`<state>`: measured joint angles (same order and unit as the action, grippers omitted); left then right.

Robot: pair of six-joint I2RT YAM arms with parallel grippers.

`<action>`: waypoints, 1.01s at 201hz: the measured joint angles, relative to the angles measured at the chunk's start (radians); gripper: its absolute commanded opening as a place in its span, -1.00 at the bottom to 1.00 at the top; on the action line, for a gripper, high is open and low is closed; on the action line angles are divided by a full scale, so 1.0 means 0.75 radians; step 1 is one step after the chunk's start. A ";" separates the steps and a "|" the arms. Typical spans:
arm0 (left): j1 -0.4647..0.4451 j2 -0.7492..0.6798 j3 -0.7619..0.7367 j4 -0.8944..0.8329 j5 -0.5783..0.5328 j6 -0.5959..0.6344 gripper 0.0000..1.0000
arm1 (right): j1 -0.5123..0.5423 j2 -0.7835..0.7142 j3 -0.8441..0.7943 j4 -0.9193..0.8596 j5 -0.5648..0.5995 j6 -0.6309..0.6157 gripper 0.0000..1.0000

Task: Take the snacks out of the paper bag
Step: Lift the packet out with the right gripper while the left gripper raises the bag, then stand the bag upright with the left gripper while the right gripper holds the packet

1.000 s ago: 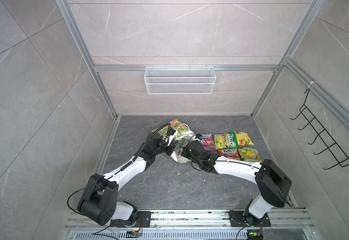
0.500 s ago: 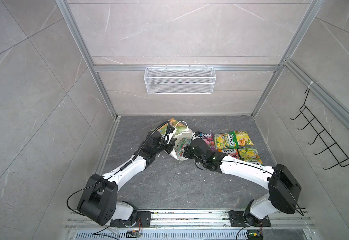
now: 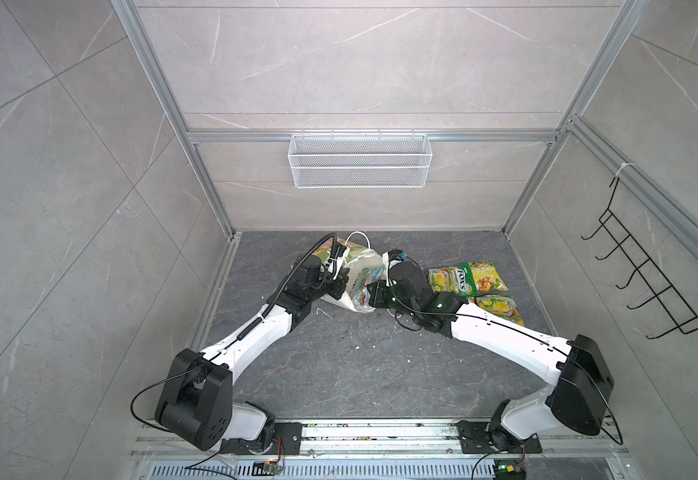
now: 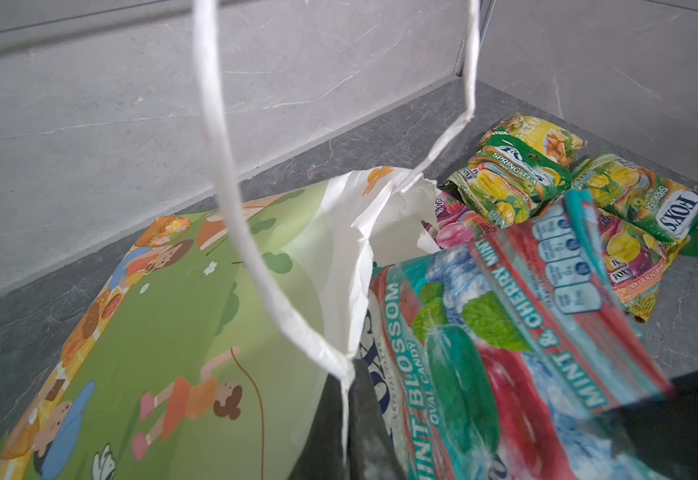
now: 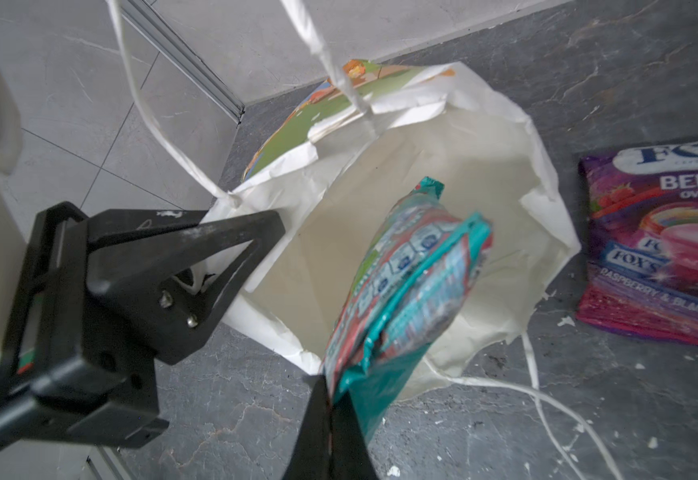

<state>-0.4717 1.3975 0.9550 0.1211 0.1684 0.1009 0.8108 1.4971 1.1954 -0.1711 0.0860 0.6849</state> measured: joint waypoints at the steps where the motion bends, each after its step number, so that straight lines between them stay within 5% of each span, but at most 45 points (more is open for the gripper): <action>1: 0.000 0.000 0.003 -0.003 -0.004 -0.001 -1.00 | -0.001 -0.001 0.002 -0.002 -0.003 -0.001 -1.00; 83: 0.001 0.057 0.332 -0.360 -0.121 -0.171 -1.00 | -0.075 -0.247 0.211 -0.177 -0.157 -0.259 -1.00; 117: 0.012 0.073 0.462 -0.491 -0.106 -0.300 -1.00 | -0.212 -0.407 0.257 -0.220 -0.152 -0.291 -1.00; 203: 0.292 0.080 0.454 -0.383 0.272 -0.739 -1.00 | -0.384 -0.465 0.421 -0.386 -0.021 -0.342 -1.00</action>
<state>-0.2523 1.4578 1.2957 -0.1661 0.3725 -0.4534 0.5232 1.1484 1.5108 -0.4603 0.0704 0.4282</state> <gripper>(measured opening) 0.049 0.045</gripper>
